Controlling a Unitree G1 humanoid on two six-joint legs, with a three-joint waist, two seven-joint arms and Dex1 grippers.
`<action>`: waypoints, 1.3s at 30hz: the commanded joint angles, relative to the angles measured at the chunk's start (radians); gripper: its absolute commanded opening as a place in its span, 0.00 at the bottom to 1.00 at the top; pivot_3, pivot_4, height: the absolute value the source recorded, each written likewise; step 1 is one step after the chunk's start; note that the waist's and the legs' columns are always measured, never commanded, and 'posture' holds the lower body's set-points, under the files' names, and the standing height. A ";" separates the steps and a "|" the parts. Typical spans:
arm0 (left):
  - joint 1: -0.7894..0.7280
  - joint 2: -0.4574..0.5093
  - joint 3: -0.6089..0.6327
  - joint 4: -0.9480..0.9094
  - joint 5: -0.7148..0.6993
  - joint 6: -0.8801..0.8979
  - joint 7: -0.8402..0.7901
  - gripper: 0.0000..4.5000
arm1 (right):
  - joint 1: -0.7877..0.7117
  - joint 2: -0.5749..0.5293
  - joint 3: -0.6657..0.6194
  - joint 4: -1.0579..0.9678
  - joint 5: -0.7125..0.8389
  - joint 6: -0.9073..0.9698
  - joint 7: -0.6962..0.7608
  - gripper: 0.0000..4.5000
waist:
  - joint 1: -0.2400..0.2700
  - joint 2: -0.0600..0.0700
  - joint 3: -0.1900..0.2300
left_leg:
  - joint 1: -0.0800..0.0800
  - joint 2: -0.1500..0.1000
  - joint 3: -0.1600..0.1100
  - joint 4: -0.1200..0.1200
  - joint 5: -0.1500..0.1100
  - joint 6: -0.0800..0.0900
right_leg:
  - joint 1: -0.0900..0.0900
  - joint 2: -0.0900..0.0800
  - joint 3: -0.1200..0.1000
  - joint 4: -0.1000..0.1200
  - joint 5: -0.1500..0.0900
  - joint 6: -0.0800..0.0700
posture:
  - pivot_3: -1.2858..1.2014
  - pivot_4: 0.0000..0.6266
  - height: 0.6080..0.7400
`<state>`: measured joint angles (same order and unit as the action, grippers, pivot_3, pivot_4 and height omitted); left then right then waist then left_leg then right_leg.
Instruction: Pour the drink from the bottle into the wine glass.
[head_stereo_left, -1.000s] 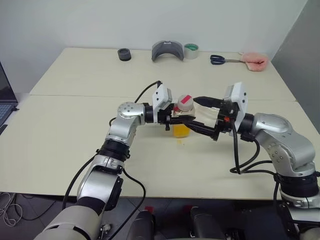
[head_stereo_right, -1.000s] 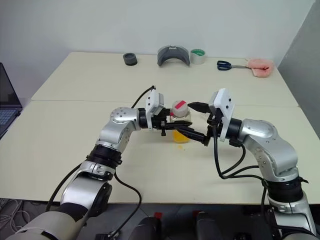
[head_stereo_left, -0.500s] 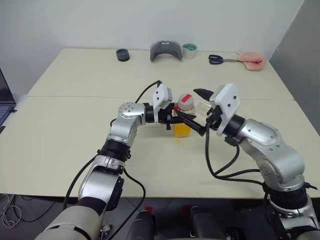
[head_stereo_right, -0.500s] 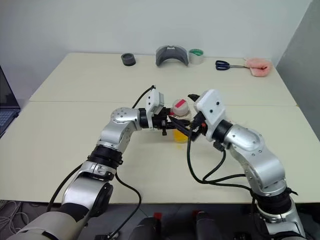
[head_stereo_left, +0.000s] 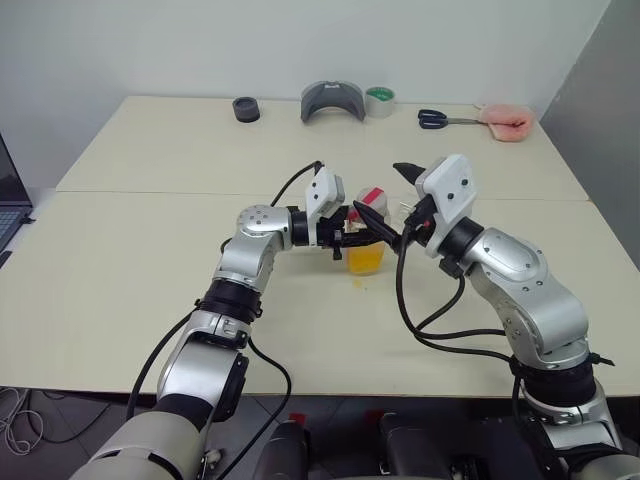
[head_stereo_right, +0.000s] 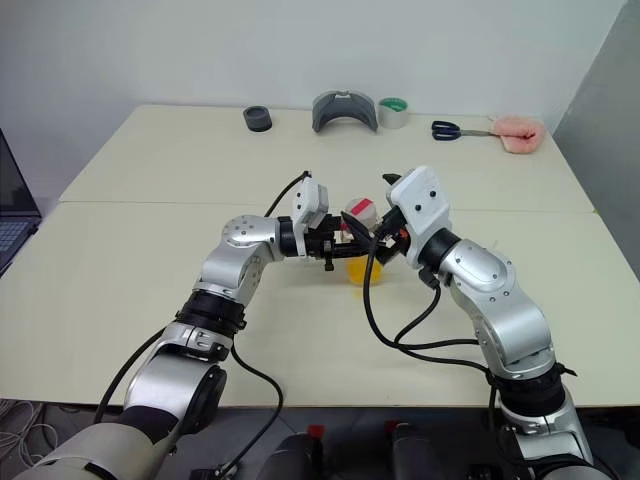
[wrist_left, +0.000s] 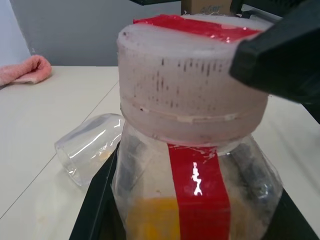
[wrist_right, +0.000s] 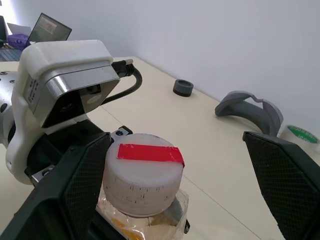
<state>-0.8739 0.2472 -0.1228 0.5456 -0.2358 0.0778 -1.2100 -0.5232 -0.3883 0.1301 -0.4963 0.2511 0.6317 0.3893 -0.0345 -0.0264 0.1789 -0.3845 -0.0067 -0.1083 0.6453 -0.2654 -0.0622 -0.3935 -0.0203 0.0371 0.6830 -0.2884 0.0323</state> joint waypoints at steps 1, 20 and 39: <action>-0.002 0.002 0.017 -0.054 -0.025 -0.009 -0.002 0.38 | 0.007 -0.021 -0.044 -0.025 -0.020 -0.020 -0.007 1.00 | 0.000 0.000 0.000 | 0.000 0.000 0.000 0.000 0.000 0.000 | 0.000 0.000 0.000 0.000 0.000 0.000 | 0.52 0.24 1.00; 0.001 0.005 0.015 -0.058 -0.023 -0.009 0.000 0.38 | 0.028 -0.084 -0.095 -0.045 -0.004 0.001 0.005 1.00 | 0.000 0.000 0.000 | 0.000 0.000 0.000 0.000 0.000 0.000 | 0.000 0.000 0.000 0.000 0.000 0.000 | 0.52 0.24 1.00; -0.009 0.002 0.019 -0.038 -0.021 -0.018 0.006 0.38 | 0.060 -0.111 -0.152 -0.124 0.116 0.048 0.049 1.00 | 0.001 0.000 0.000 | 0.000 0.000 0.000 0.000 0.000 0.000 | 0.000 0.000 0.000 0.000 0.000 0.000 | 0.52 0.24 1.00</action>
<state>-0.8719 0.2535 -0.1145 0.5388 -0.2354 0.0788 -1.1980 -0.4556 -0.4941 0.0053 -0.5729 0.3420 0.6811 0.4293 -0.0337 -0.0264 0.1789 -0.3846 -0.0067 -0.1081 0.6452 -0.2654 -0.0621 -0.3934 -0.0203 0.0373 0.6830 -0.2885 0.0323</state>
